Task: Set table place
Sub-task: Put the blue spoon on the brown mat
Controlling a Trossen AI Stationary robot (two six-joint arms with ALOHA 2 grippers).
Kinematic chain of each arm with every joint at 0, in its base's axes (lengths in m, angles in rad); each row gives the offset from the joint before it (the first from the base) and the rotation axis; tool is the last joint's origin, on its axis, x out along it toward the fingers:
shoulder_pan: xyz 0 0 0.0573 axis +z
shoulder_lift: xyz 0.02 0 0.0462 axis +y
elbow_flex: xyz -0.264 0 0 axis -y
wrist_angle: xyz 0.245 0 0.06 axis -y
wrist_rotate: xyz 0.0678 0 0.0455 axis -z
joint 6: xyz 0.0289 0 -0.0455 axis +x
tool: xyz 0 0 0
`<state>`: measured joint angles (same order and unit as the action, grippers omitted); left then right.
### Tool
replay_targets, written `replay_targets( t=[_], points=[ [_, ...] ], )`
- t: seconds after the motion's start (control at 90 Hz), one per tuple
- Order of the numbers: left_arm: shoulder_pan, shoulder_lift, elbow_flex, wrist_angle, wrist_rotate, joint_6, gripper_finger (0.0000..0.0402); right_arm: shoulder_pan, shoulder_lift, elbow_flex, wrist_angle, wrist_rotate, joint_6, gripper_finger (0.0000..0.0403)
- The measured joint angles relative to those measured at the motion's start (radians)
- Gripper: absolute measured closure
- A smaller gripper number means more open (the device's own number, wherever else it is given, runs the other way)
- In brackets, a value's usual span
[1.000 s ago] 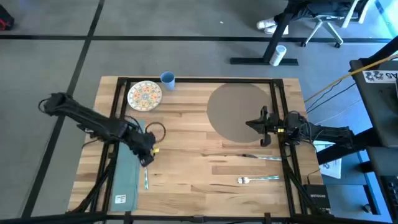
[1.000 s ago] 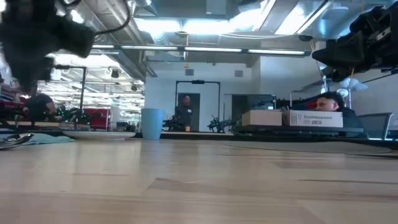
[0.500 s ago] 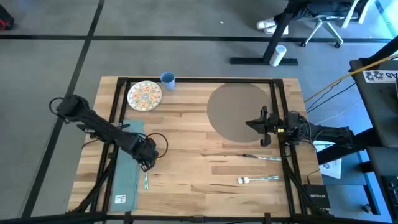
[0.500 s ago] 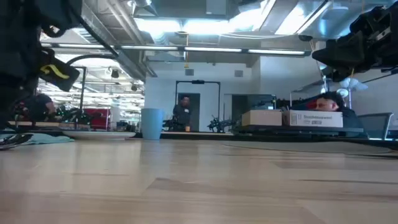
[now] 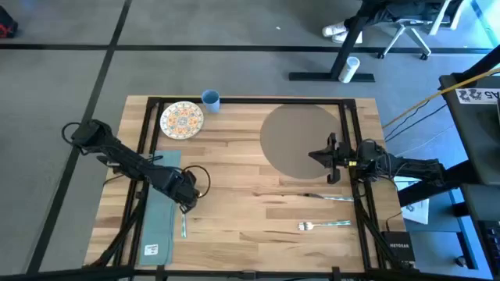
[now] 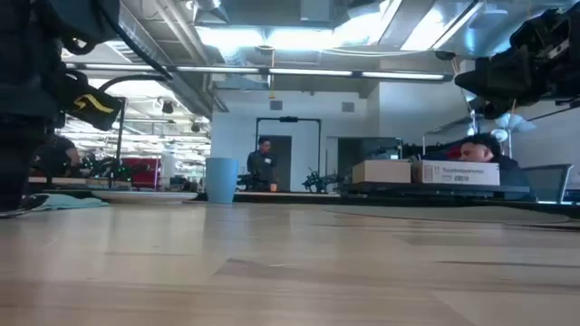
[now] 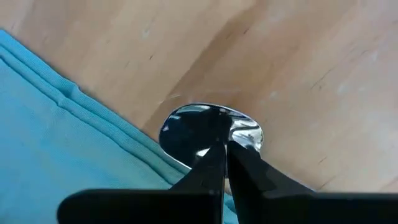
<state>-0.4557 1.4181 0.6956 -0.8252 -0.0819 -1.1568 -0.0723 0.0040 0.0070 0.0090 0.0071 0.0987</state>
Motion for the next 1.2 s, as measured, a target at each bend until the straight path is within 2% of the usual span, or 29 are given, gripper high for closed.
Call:
replay_targets(
  t=[0.5,0.778,0.967,1.2],
  points=[
    [0.013,0.013,0.0,0.015,-0.036,-0.05,0.0402,0.0,0.0,0.0,0.0,0.0,0.0,0.0403],
    [0.052,0.111,0.007,0.095,-0.039,0.007,0.0401,0.0,0.0,0.0,0.0,0.0,0.0,0.0403],
    [0.099,0.12,0.006,0.163,-0.044,0.038,0.0401,0.0,0.0,0.0,0.0,0.0,0.0,0.0403],
    [0.187,0.126,0.001,0.263,-0.105,0.135,0.0402,0.0,0.0,0.0,0.0,0.0,0.0,0.0403]
  ],
)
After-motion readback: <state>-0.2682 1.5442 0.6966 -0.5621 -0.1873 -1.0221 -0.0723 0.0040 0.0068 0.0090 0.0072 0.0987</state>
